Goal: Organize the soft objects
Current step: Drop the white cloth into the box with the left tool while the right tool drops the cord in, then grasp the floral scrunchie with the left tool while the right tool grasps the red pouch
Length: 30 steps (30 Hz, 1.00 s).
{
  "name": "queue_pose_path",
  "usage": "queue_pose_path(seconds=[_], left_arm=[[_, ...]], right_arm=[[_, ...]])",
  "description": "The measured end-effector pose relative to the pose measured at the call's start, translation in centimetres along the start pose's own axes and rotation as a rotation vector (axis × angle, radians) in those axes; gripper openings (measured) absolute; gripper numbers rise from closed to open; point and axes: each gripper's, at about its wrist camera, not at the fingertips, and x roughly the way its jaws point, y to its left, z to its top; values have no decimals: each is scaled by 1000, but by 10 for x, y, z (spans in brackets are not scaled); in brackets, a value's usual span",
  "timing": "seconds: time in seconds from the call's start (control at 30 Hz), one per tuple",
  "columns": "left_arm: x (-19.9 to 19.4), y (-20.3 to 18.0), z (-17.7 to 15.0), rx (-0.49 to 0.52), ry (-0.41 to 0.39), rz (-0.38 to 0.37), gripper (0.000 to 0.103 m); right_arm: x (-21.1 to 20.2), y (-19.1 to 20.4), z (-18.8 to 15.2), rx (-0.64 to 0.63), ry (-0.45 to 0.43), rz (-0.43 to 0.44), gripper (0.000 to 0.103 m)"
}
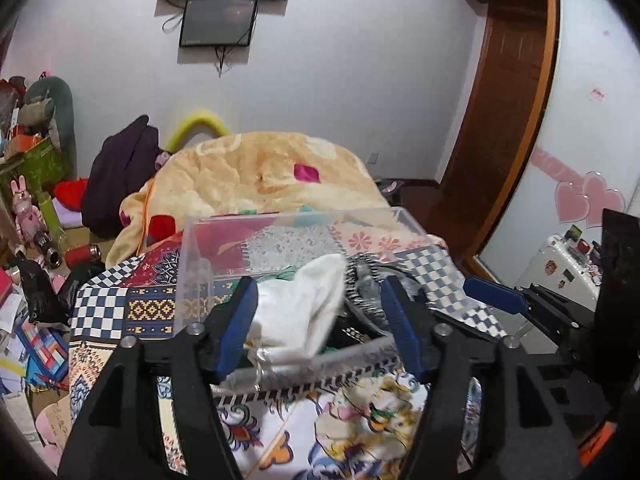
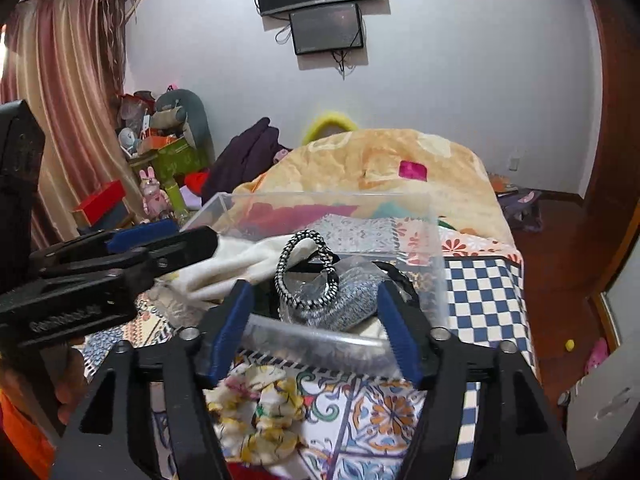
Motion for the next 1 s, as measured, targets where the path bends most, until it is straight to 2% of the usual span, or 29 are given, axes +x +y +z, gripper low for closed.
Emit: queue_pose_path(seconds=[0.1, 0.2, 0.5, 0.73, 0.9, 1.0], left_arm=[[-16, -1, -7, -8, -10, -26, 76], [-28, -2, -20, -6, -3, -30, 77], [-48, -1, -75, -13, 91, 8, 78], [-58, 0, -113, -32, 154, 31, 78], [-61, -1, -125, -36, 177, 30, 78], [-58, -2, -128, -38, 191, 34, 78]], right_arm=[[-12, 1, -7, 5, 0, 15, 76], [-22, 2, -20, 15, 9, 18, 82], [-25, 22, -63, -15, 118, 63, 82], [-2, 39, -89, -54, 221, 95, 82], [13, 39, -97, -43, 266, 96, 82], [12, 42, -99, -58, 254, 83, 74]])
